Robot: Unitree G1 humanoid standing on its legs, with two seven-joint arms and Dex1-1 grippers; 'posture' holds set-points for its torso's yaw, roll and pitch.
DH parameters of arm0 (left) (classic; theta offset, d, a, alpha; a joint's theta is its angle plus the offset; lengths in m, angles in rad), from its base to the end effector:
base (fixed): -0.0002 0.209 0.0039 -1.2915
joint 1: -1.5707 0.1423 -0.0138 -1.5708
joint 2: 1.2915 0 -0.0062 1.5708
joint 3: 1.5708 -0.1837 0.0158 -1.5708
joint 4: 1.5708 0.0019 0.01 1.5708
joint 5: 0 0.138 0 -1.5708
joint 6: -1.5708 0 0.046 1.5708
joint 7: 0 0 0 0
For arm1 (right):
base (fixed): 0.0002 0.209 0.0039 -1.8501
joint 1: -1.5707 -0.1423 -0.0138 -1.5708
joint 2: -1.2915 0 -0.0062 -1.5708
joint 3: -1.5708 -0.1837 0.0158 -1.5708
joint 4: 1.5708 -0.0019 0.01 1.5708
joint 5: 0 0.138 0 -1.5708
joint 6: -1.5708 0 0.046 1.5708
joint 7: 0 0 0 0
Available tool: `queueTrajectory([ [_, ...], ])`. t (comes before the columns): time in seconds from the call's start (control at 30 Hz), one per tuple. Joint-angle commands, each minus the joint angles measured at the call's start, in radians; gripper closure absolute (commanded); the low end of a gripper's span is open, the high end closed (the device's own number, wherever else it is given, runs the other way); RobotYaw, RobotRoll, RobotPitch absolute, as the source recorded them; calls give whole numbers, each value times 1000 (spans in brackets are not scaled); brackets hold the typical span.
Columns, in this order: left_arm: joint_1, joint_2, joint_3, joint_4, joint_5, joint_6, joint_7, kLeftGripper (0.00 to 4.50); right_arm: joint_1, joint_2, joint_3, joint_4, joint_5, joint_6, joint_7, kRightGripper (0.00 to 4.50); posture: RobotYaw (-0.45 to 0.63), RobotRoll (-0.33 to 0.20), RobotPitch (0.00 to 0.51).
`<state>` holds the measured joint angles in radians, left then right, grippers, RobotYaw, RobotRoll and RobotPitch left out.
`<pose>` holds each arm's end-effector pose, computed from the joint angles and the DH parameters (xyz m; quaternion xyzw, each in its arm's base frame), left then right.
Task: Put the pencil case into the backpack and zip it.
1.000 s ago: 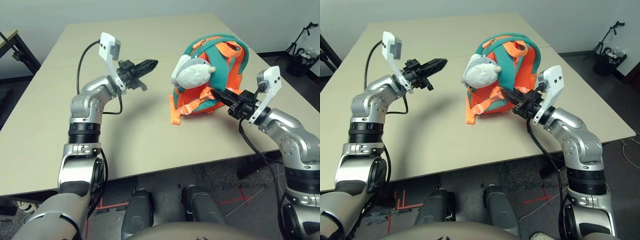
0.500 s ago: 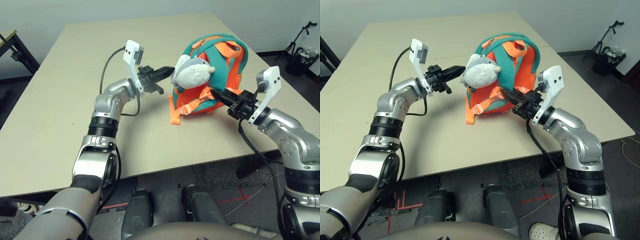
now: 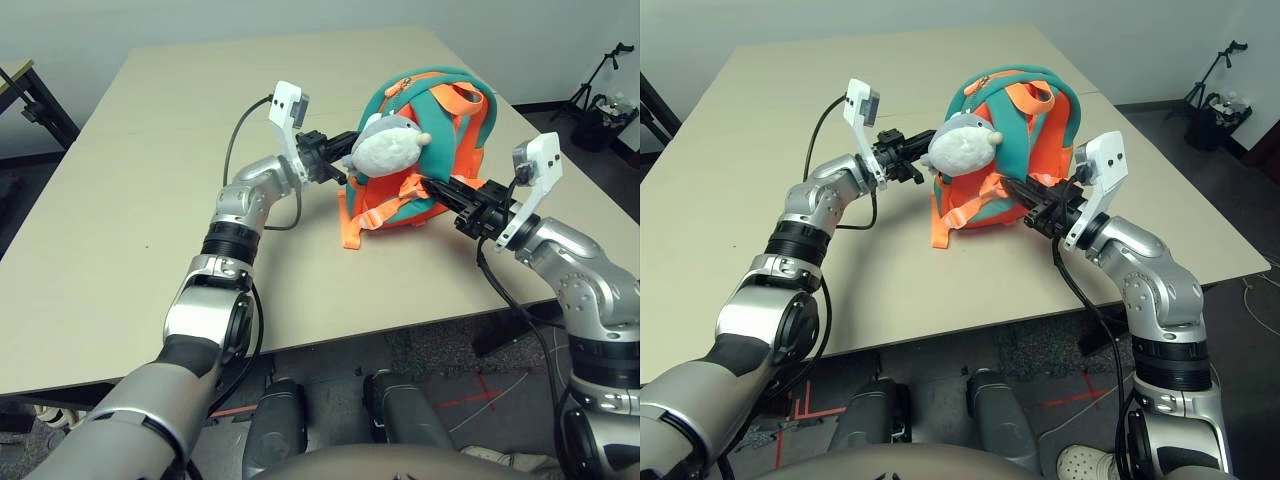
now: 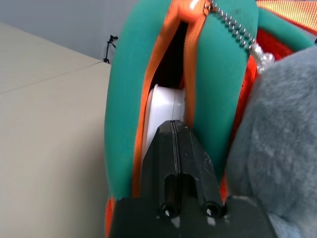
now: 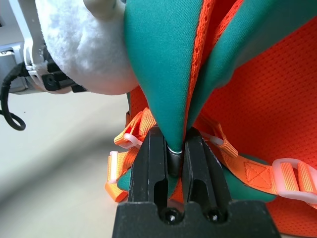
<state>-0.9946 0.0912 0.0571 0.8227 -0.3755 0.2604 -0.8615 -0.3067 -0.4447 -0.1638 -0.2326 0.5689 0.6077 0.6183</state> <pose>0.3583 0.1099 0.1554 -0.1342 0.0137 -0.4992 0.8559 0.2434 -0.2204 0.1529 0.0495 0.0025 0.3519 0.9347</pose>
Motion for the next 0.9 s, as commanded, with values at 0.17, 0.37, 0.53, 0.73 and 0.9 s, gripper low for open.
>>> queueTrajectory([
  [0.17,-67,-57,-11,146,63,-78,5,4500,4,5,12,-36,10,-8,-7,4401,-218,0,39],
  [0.37,-100,6,13,132,68,-100,-21,4500,16,5,6,-45,13,-10,-15,4401,-213,0,42],
  [0.53,-127,97,51,58,49,-84,-20,4500,16,9,13,-41,13,-10,-12,4401,-199,0,45],
  [0.73,-114,182,108,-187,-65,103,-65,2795,6,13,24,-25,9,-12,-1,4401,-168,0,54],
  [0.9,-77,226,81,-442,-152,289,-105,852,4,17,31,-21,7,-11,4,4401,-163,0,57],
])
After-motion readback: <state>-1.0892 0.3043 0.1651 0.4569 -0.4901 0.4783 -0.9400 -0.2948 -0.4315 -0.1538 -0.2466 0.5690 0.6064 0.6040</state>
